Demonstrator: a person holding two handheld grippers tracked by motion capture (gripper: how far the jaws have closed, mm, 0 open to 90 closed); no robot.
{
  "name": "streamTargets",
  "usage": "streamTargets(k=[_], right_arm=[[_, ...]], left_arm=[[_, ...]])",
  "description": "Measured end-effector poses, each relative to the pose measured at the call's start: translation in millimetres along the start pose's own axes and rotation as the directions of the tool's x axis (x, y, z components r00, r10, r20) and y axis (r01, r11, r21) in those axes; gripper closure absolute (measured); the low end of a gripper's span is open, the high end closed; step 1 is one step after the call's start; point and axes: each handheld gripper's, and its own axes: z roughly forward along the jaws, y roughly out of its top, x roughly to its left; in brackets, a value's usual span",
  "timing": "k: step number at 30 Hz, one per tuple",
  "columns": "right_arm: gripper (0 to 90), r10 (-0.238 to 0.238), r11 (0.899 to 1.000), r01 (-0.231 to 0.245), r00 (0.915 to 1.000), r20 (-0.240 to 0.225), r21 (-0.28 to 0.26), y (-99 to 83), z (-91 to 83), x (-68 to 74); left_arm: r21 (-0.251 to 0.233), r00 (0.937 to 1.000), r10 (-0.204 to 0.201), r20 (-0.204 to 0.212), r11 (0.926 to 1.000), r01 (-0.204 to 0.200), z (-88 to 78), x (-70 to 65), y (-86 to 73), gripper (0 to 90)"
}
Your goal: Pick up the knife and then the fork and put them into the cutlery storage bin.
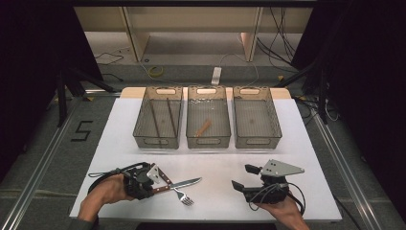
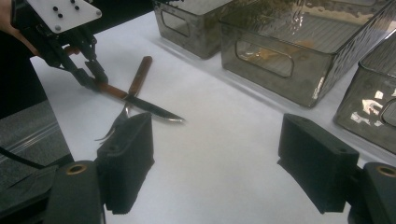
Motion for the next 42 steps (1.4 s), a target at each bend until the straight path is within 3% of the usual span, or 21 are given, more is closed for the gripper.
streamTargets(k=[8,14,17,19,23,26,30,32,33,35,36,37,38,40,42], right_arm=[[27.1,0.002,1.0,-0.002,1.0,-0.002,-0.004,0.2,-0.7,-0.4],[27.1,0.003,1.0,-0.003,1.0,-0.002,-0.006,0.4,-0.5,0.3],[27.1,0.004,1.0,-0.004,1.0,-0.006,-0.006,0.5,-0.2,1.1],[27.1,0.011,1.0,-0.011,0.9998,-0.019,-0.009,0.6,0.5,1.9],[27.1,0.043,0.999,-0.044,0.9982,-0.041,-0.019,1.6,3.1,3.7],[27.1,0.092,0.995,-0.093,0.9955,-0.02,-0.031,3.3,4.7,6.0],[26.9,0.217,0.974,-0.218,0.9758,-0.031,-0.056,5.1,10.4,6.0],[26.8,0.237,0.969,-0.238,0.9714,-0.02,-0.061,7.5,14.7,6.7],[26.9,0.249,0.966,-0.25,0.9684,-0.021,-0.065,8.9,16.5,6.9],[27.6,0.275,0.958,-0.277,0.9609,-0.03,-0.073,11.1,19.3,6.9],[28.6,0.29,0.954,-0.292,0.9562,-0.036,-0.072,12.4,21.0,7.4],[29.7,0.289,0.954,-0.292,0.9563,-0.041,-0.072,13.3,23.1,7.5],[30.3,0.291,0.954,-0.293,0.9559,-0.04,-0.067,14.3,24.8,8.3],[32.6,0.303,0.95,-0.306,0.9518,-0.048,-0.06,16.4,28.4,9.0],[34.2,0.327,0.942,-0.331,0.9426,-0.067,-0.055,18.4,32.0,8.4]], left_arm=[[-0.096,0.9982,-0.055,0.025,0.9937,0.057,-9.9,0.8,3.7,75.0],[-0.171,0.9969,-0.068,0.04,0.9826,0.073,-19.1,-0.8,11.0,75.1],[-0.239,0.9928,-0.117,0.027,0.9635,0.12,-25.1,-0.3,15.7,75.0],[-0.273,0.9912,-0.132,0.013,0.9532,0.13,-28.0,-1.4,20.7,75.0],[-0.335,0.9846,-0.173,0.021,0.9266,0.17,-30.5,-6.7,35.9,75.0],[-0.352,0.978,-0.208,0.009,0.9149,0.198,-29.5,-9.0,46.6,75.0],[-0.408,0.9619,-0.273,0.005,0.8778,0.252,-30.4,-9.4,54.4,75.0],[-0.437,0.9594,-0.282,0.002,0.8628,0.254,-32.0,-10.5,57.3,74.9],[-0.455,0.9562,-0.293,0.003,0.8509,0.262,-32.4,-11.2,58.6,75.0],[-0.472,0.9513,-0.308,0.0,0.8388,0.272,-33.1,-11.6,61.0,74.9],[-0.484,0.9487,-0.316,0.007,0.8292,0.28,-33.0,-11.7,62.1,74.9],[-0.498,0.9426,-0.333,0.027,0.8131,0.302,-32.5,-11.1,63.3,74.9],[-0.508,0.9396,-0.34,0.041,0.8028,0.312,-31.7,-10.8,64.9,74.9],[-0.518,0.9422,-0.331,0.048,0.7982,0.307,-29.8,-11.8,69.2,74.9],[-0.532,0.9385,-0.341,0.058,0.7847,0.317,-28.1,-14.0,74.7,74.9]])
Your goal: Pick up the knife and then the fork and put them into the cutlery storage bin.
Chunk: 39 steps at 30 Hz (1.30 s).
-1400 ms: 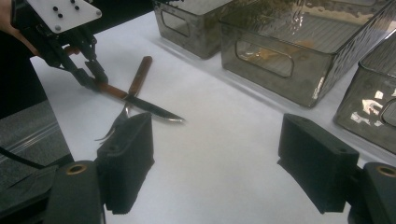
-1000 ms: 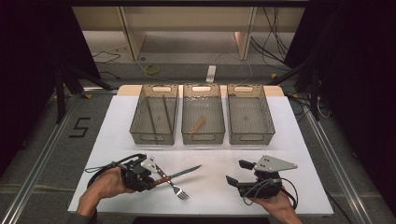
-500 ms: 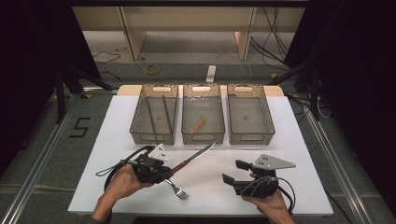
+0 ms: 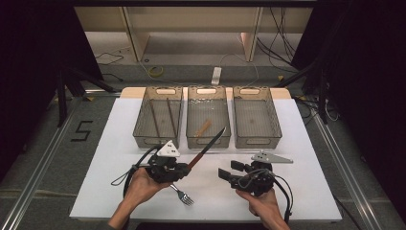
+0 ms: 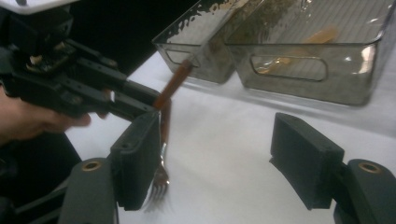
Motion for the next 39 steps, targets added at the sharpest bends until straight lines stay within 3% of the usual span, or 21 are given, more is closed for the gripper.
streamTargets(k=[7,14,20,33,38,39], right_arm=[[42.9,0.055,0.998,-0.056,0.9978,-0.036,-0.023,8.2,12.0,-5.3],[49.0,0.09,0.995,-0.092,0.9945,-0.054,-0.03,16.6,24.4,-6.5],[55.3,0.111,0.994,-0.113,0.9897,-0.09,-0.013,17.8,34.4,-7.0],[73.6,0.169,0.986,-0.169,0.9822,-0.083,0.007,16.0,42.3,-8.4],[79.6,0.194,0.981,-0.195,0.973,-0.125,0.006,15.7,42.0,-9.4],[80.1,0.183,0.983,-0.184,0.9751,-0.126,0.003,16.0,41.8,-8.6]], left_arm=[[-0.08,0.9991,-0.042,-0.01,0.9959,0.041,11.3,-9.3,9.3,74.9],[-0.105,0.9992,-0.029,-0.029,0.9941,0.026,24.3,-20.9,14.7,74.9],[-0.107,0.9998,-0.021,-0.006,0.994,0.02,28.5,-25.4,13.1,74.9],[-0.131,1.0,-0.002,-0.007,0.9914,0.001,29.1,-32.5,13.3,74.8],[-0.136,1.0,0.007,-0.001,0.9907,-0.008,31.0,-32.6,11.9,74.4],[-0.135,1.0,0.007,0.003,0.9908,-0.006,30.9,-32.4,12.0,74.2]])
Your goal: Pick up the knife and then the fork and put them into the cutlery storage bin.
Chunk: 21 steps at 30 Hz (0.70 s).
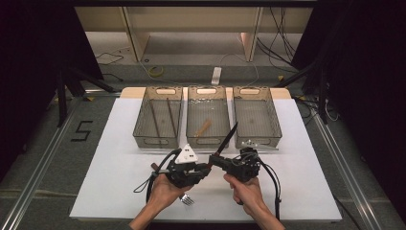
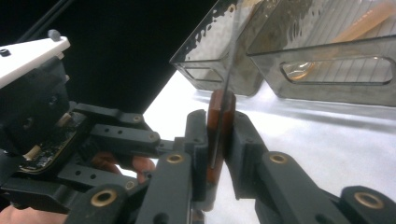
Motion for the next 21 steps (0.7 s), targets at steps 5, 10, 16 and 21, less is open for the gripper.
streamTargets(k=[5,10,16,21], right_arm=[[81.0,-0.02,1.0,0.02,0.9998,-0.005,-0.006,3.0,-2.7,2.0],[81.1,-0.059,0.998,0.06,0.9977,0.033,-0.006,15.1,-13.7,0.6],[81.1,-0.085,0.996,0.083,0.992,0.094,0.019,33.4,-28.8,-7.6],[81.1,-0.135,0.991,0.13,0.9755,0.174,0.039,48.7,-37.6,-16.4]], left_arm=[[-0.017,0.9992,-0.026,0.032,0.9995,0.026,-3.2,2.4,2.3,63.8],[-0.005,0.9998,-0.016,0.012,0.9999,0.016,-6.6,4.9,3.5,43.1],[0.008,0.9997,0.02,-0.011,0.9998,-0.02,-16.0,14.3,4.0,29.2],[0.031,0.9975,0.032,-0.063,0.9991,-0.03,-23.0,34.3,-1.0,23.5]])
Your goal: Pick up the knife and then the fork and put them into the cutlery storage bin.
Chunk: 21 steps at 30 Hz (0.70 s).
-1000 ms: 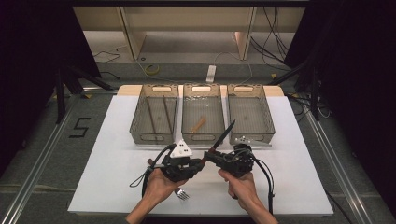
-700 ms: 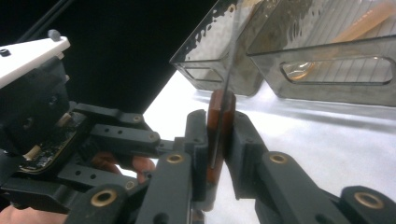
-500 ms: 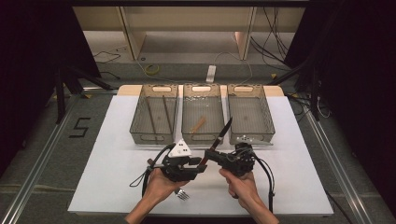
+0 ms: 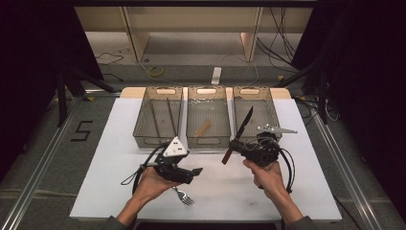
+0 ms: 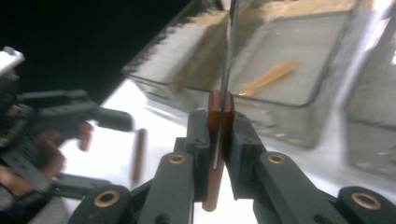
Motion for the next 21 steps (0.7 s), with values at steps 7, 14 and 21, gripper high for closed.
streamTargets(k=[7,14,21], right_arm=[[81.1,0.011,1.0,-0.012,0.999,0.044,0.009,22.2,-9.8,-22.0],[81.0,0.03,1.0,-0.03,0.996,0.084,0.0,50.2,-23.7,-42.0],[81.0,0.046,0.999,-0.045,0.9899,0.134,-0.009,72.9,-27.9,-59.4]], left_arm=[[0.031,0.9967,0.004,-0.081,0.9995,-0.002,-9.3,22.9,-8.5,20.2],[0.019,0.9959,-0.002,-0.09,0.9998,0.004,-23.0,34.5,-15.2,18.8],[0.008,0.9964,-0.01,-0.084,0.9999,0.011,-28.6,35.7,-18.9,18.1]])
